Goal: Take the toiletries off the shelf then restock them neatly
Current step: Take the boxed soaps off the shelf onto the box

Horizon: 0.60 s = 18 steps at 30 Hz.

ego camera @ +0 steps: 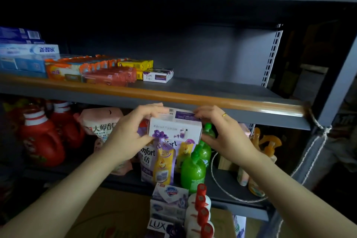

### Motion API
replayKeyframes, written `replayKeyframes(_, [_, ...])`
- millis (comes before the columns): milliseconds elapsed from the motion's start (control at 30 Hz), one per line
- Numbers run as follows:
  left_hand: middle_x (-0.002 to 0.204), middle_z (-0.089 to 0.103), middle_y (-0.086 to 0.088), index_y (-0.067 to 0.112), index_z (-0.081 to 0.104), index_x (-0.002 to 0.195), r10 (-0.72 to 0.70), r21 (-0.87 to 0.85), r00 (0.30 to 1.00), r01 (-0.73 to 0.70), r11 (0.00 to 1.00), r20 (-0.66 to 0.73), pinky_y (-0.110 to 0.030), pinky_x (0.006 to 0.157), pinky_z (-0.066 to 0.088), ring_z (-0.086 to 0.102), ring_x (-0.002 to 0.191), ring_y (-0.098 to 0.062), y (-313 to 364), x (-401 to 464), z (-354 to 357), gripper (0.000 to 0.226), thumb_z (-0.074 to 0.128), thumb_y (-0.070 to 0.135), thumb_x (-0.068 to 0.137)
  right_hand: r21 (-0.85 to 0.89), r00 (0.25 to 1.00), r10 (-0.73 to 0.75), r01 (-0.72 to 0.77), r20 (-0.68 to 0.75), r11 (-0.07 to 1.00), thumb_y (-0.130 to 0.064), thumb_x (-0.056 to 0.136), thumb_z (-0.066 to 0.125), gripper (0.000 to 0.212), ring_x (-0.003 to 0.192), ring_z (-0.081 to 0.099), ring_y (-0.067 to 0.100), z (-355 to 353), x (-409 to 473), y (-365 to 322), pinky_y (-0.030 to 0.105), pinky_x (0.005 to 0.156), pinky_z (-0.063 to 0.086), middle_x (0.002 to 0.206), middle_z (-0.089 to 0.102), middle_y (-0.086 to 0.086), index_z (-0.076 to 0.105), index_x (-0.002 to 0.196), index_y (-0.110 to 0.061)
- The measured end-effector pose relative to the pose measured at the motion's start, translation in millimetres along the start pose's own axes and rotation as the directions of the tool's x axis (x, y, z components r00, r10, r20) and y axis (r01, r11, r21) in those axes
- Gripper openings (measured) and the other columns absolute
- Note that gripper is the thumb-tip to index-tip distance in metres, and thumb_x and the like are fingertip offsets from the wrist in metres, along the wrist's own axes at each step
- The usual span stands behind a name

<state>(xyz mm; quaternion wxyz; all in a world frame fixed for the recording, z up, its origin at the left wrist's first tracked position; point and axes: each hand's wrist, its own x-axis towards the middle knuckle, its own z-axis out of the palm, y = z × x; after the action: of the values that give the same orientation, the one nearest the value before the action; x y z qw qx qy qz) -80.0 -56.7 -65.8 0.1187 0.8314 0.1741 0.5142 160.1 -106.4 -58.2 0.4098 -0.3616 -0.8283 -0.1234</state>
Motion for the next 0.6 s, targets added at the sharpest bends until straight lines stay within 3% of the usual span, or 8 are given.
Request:
replayKeyframes(100, [0.126, 0.053, -0.002, 0.015, 0.042, 0.103, 0.29, 0.395, 0.957, -0.277, 0.876, 0.026, -0.028, 0.104, 0.038, 0.048, 0.123, -0.019, -16, -10, 4, 0.042, 0.061, -0.004, 0.071, -0.24, 0.977, -0.193, 0.166, -0.093, 0.956, -0.018, 0.088, 0.056, 0.027, 0.104, 0.054, 0.024, 11, -11, -2, 0.031, 0.088, 0.046, 0.12, 0.049, 0.007, 0.045, 0.112, -0.012])
replayKeyframes(167, [0.127, 0.05, -0.005, 0.013, 0.043, 0.101, 0.289, 0.425, 0.957, -0.262, 0.866, 0.002, -0.025, 0.105, 0.036, 0.047, 0.123, -0.02, -20, -16, 10, 0.052, 0.069, -0.013, 0.065, -0.297, 0.967, -0.237, 0.2, -0.095, 0.934, -0.018, 0.092, 0.053, 0.023, 0.102, 0.054, 0.026, 18, -17, -3, 0.031, 0.088, 0.046, 0.121, 0.045, 0.006, 0.044, 0.112, -0.011])
replayKeyframes(267, [0.125, 0.049, -0.004, 0.013, 0.044, 0.106, 0.223, 0.346, 0.974, -0.193, 0.918, -0.046, -0.025, 0.104, 0.037, 0.046, 0.121, -0.016, -19, -26, 17, 0.063, 0.073, -0.018, 0.059, -0.237, 0.984, -0.168, 0.152, -0.05, 0.96, -0.022, 0.088, 0.058, 0.029, 0.105, 0.054, 0.022, 21, -23, -1, 0.03, 0.088, 0.047, 0.119, 0.05, 0.006, 0.044, 0.112, -0.012])
replayKeyframes(333, [0.118, 0.055, 0.005, 0.025, 0.046, 0.11, 0.043, 0.238, 0.997, -0.027, 0.971, -0.063, -0.026, 0.097, 0.042, 0.049, 0.114, -0.008, -12, -35, 17, 0.06, 0.078, 0.001, 0.066, -0.103, 0.998, -0.053, 0.056, 0.033, 0.993, -0.031, 0.083, 0.06, 0.036, 0.105, 0.054, 0.016, 17, -24, -1, 0.029, 0.086, 0.046, 0.113, 0.056, 0.005, 0.045, 0.112, -0.017])
replayKeyframes(400, [0.104, 0.061, 0.021, 0.045, 0.046, 0.109, -0.257, 0.029, 0.966, 0.258, 0.966, -0.044, -0.021, 0.083, 0.048, 0.055, 0.101, 0.004, -2, -49, 15, 0.05, 0.073, 0.033, 0.069, 0.091, 0.989, 0.083, -0.095, 0.121, 0.991, -0.049, 0.081, 0.06, 0.045, 0.097, 0.056, 0.009, 13, -24, -3, 0.026, 0.082, 0.047, 0.106, 0.059, -0.002, 0.047, 0.113, -0.02])
replayKeyframes(500, [0.096, 0.063, 0.034, 0.042, 0.05, 0.107, -0.533, -0.226, 0.842, 0.537, 0.813, 0.083, -0.012, 0.074, 0.049, 0.06, 0.091, 0.008, 7, -80, 20, 0.038, 0.071, 0.04, 0.075, 0.283, 0.963, 0.196, -0.244, 0.187, 0.927, -0.059, 0.085, 0.048, 0.051, 0.092, 0.06, 0.013, 17, -26, -3, 0.024, 0.081, 0.048, 0.101, 0.063, 0.001, 0.052, 0.111, -0.015])
replayKeyframes(600, [0.092, 0.07, 0.016, 0.031, 0.061, 0.098, -0.681, -0.245, 0.696, 0.718, 0.651, 0.228, -0.019, 0.072, 0.051, 0.064, 0.085, -0.001, 10, -109, 24, 0.029, 0.074, 0.04, 0.074, 0.262, 0.94, 0.248, -0.307, 0.235, 0.915, -0.037, 0.089, 0.052, 0.032, 0.082, 0.061, 0.012, 30, -29, -4, 0.017, 0.075, 0.046, 0.091, 0.067, 0.008, 0.06, 0.099, -0.008])
